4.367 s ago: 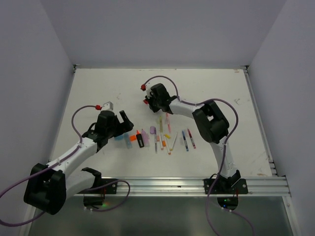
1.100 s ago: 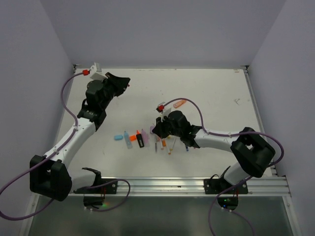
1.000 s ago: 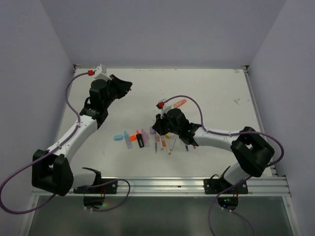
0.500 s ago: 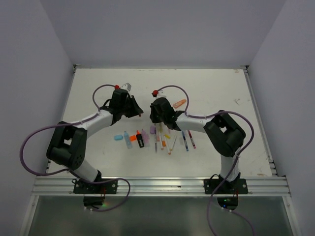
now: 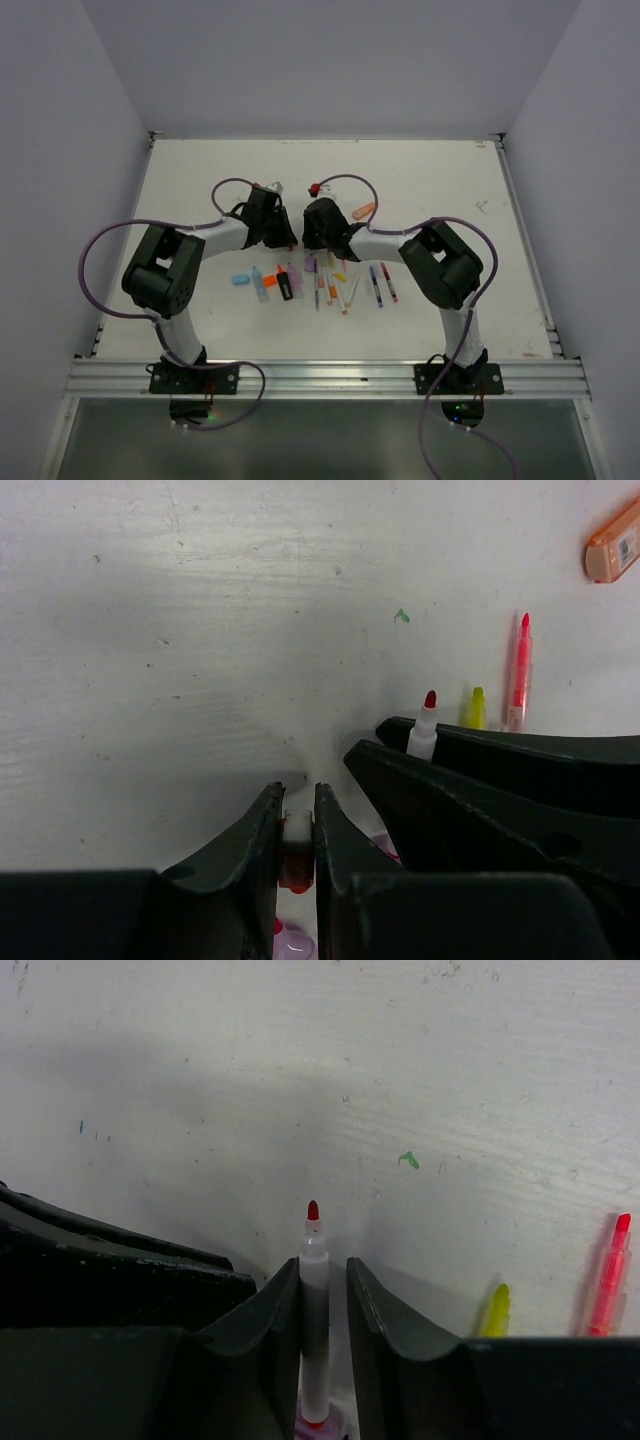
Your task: Open the pen caps
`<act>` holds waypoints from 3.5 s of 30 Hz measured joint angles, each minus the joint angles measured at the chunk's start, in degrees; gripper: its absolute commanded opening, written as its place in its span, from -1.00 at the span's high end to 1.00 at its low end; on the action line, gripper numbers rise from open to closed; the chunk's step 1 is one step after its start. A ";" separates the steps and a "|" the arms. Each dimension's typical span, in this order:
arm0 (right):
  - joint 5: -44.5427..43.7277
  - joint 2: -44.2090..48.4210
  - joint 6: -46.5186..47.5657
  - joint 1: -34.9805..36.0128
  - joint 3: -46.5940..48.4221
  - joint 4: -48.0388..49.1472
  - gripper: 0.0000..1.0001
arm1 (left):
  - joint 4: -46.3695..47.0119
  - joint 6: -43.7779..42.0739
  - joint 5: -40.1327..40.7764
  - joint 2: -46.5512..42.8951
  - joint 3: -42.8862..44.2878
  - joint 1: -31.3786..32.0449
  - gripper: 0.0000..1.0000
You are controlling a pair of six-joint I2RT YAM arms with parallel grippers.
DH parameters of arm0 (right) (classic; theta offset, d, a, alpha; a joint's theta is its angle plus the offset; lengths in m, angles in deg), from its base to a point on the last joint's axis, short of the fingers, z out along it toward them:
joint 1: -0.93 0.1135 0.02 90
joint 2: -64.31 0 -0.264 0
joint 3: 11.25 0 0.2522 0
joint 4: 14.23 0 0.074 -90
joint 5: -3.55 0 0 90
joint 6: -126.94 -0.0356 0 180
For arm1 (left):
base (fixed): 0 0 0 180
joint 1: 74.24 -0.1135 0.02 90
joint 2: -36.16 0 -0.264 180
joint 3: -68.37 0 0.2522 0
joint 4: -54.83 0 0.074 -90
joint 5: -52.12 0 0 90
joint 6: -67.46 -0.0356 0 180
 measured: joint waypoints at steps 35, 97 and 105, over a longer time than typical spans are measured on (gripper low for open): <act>-15.76 7.67 -0.98 -16.13 1.55 -14.93 -0.60 | 0.39 1.22 4.13 -14.82 -3.34 1.01 -0.86; 20.20 33.33 18.95 -4.31 -20.74 3.76 0.56 | 9.42 6.47 -14.67 -20.11 -4.00 1.01 -0.23; 20.65 33.33 19.23 -3.72 -20.79 4.33 0.56 | 9.42 6.86 -14.73 -17.73 -4.00 1.31 0.08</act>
